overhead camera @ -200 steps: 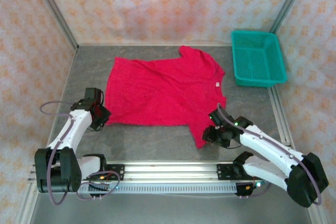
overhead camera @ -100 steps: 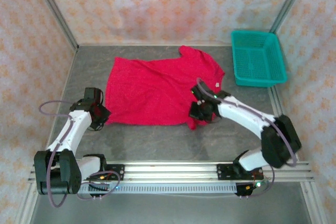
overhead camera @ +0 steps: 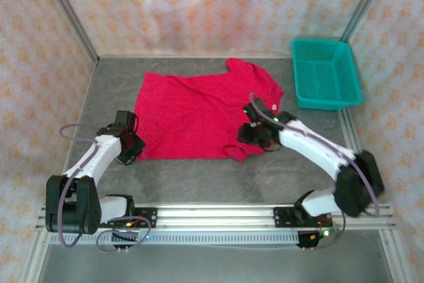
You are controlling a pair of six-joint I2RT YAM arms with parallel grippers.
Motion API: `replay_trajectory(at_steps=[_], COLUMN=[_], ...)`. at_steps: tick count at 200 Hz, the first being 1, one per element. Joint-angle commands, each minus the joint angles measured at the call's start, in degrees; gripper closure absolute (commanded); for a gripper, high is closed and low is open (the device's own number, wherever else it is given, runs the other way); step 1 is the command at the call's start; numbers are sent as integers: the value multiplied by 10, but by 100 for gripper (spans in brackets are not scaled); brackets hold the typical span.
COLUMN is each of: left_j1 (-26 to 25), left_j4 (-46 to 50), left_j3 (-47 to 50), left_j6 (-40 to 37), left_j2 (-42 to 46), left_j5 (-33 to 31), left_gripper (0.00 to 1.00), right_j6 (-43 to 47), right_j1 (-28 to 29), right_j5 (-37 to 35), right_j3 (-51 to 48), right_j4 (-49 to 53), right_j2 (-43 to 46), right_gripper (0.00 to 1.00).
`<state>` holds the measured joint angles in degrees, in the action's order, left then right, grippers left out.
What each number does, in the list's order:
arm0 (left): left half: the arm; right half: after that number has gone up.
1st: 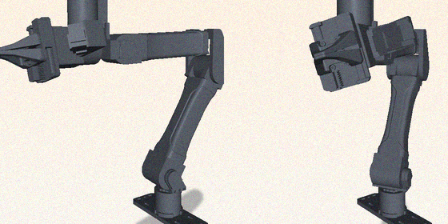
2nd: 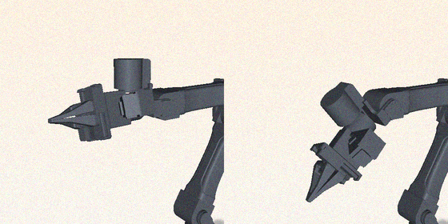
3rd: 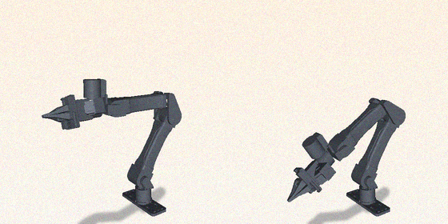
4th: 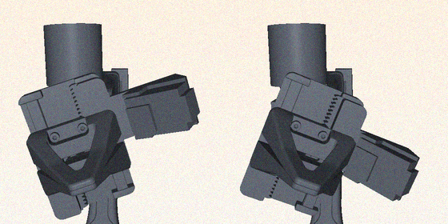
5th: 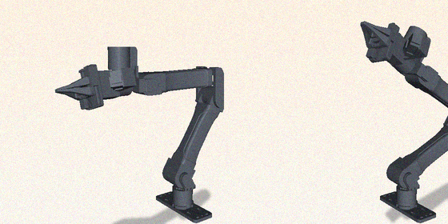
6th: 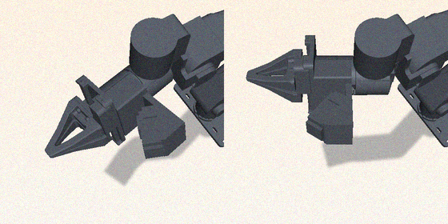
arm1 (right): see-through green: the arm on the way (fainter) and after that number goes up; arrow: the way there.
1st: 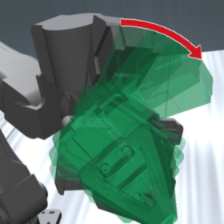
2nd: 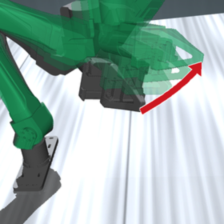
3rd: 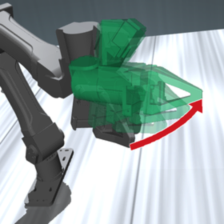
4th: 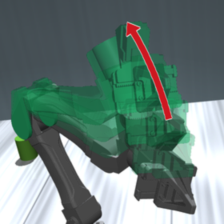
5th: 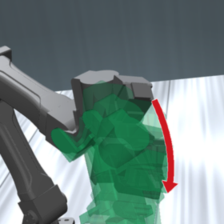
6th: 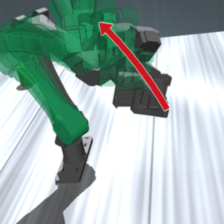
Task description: Fold the inside-out t-shirt
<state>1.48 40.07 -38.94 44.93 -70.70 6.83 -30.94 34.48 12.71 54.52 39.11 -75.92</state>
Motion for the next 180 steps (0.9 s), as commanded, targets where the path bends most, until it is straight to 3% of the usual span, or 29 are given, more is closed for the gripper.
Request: replay_trajectory(at_steps=[1,19,26,46,73,91,159,180], left_j1=[-4,-4,-5,-5,-6,-6,-6,-6], left_j4=[-8,-10,-10,-7,-3,-2,6,6], left_j3=[-14,-15,-16,-16,-16,-15,-18,-15], left_j6=[-8,-9,-10,-11,-12,-12,-13,-13], left_j2=[-9,-13,-13,-12,-6,-3,4,8], left_j5=[-9,-5,-4,-4,-7,-8,-7,-8], left_gripper=[100,100,100,100,100,100,100,100], right_j6=[-44,-79,-88,-103,-91,-73,-24,-14], right_j1=[-26,-43,-45,-47,-51,-64,-87,-87], right_j5=[-3,45,54,59,-2,-24,-36,-47], right_j3=[-106,-173,-187,-196,-193,-193,-128,-112], right_j4=[-27,-98,-117,-149,-148,-155,-151,-149], right_j2=[77,99,95,58,26,10,-40,-54], right_gripper=[62,81,83,83,62,57,60,67])
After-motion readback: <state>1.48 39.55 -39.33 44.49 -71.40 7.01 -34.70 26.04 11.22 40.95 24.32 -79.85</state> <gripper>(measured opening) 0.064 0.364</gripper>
